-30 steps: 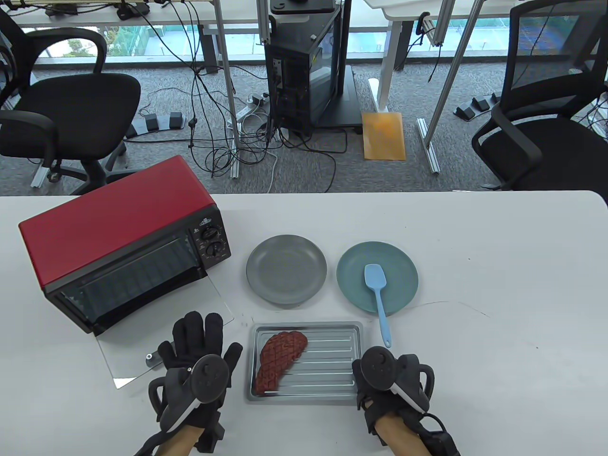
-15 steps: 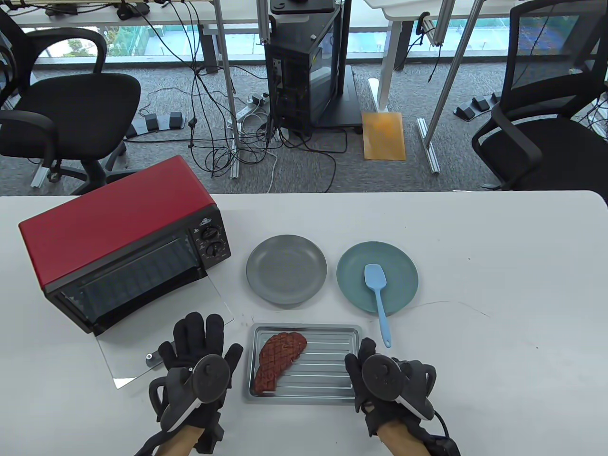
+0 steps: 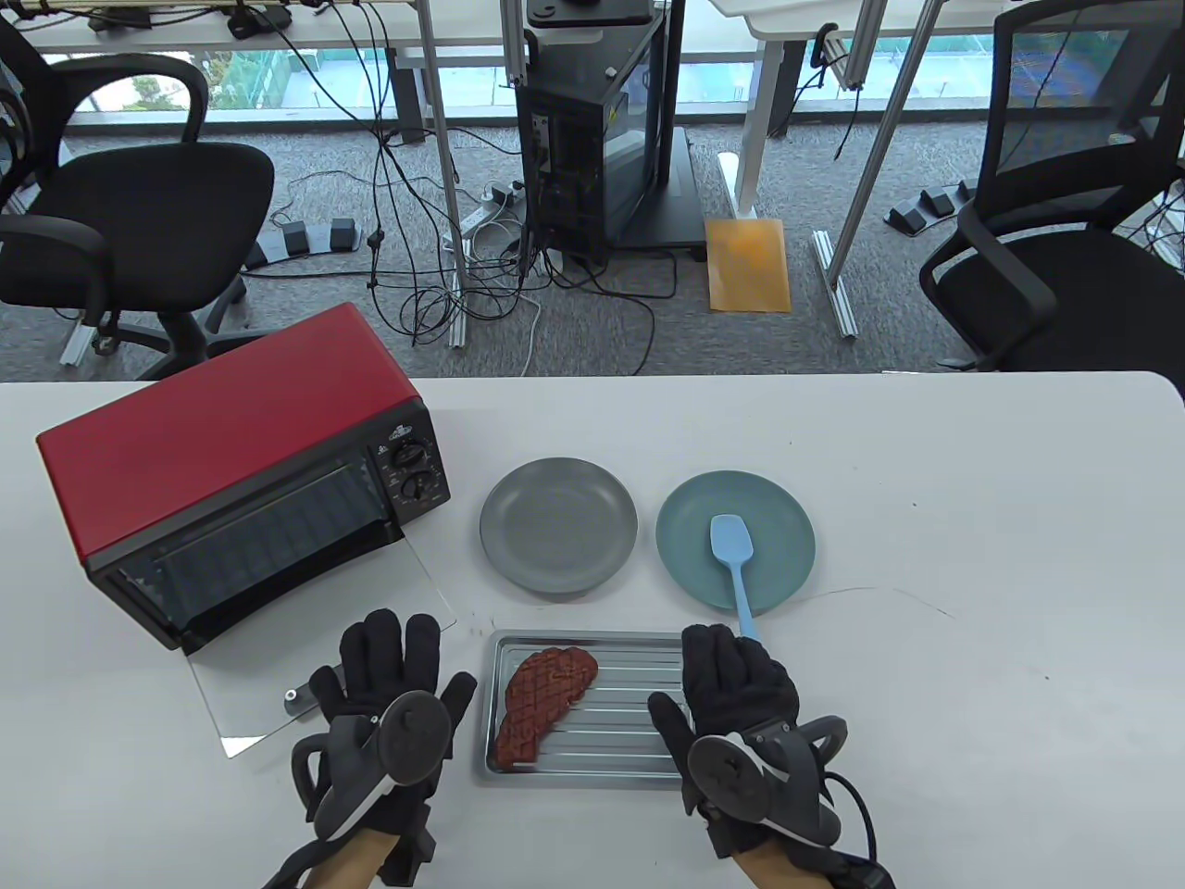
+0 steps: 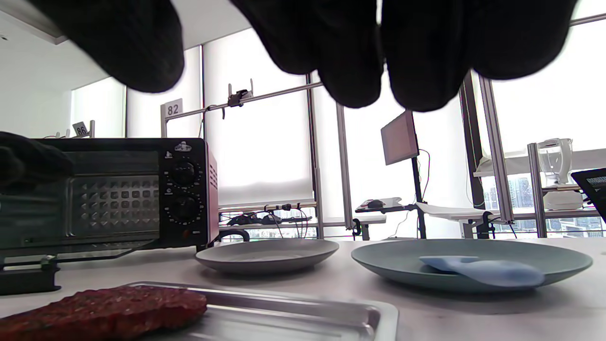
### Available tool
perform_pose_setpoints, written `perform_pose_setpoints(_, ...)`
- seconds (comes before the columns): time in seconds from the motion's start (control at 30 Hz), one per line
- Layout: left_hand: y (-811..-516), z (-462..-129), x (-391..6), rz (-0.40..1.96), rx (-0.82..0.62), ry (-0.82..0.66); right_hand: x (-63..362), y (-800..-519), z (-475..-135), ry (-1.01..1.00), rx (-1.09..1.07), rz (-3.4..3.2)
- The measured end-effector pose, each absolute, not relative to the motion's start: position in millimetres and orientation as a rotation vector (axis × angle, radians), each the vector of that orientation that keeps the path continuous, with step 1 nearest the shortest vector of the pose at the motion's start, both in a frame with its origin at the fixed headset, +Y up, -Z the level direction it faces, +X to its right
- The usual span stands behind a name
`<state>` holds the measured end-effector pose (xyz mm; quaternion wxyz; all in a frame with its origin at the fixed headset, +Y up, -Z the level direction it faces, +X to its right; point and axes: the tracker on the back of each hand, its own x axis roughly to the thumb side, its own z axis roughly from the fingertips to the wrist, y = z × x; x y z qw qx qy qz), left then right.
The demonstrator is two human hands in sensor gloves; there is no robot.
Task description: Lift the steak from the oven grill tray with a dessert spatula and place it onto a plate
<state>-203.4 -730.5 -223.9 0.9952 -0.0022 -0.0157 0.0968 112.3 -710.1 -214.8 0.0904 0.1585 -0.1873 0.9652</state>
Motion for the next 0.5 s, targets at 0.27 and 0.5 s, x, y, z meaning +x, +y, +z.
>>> perform_pose_setpoints(0.27, -730.8, -223.9, -202.2, 0.173, -0.027, -0.041, 116.9, -711.4, -220.3, -0.509, 0.429, 2.915)
perform_pose_setpoints(0.5, -731.3, -223.2, -199.4, 0.139, -0.041, -0.054, 125.4, -719.5, -229.4, -0.406, 0.348, 2.998)
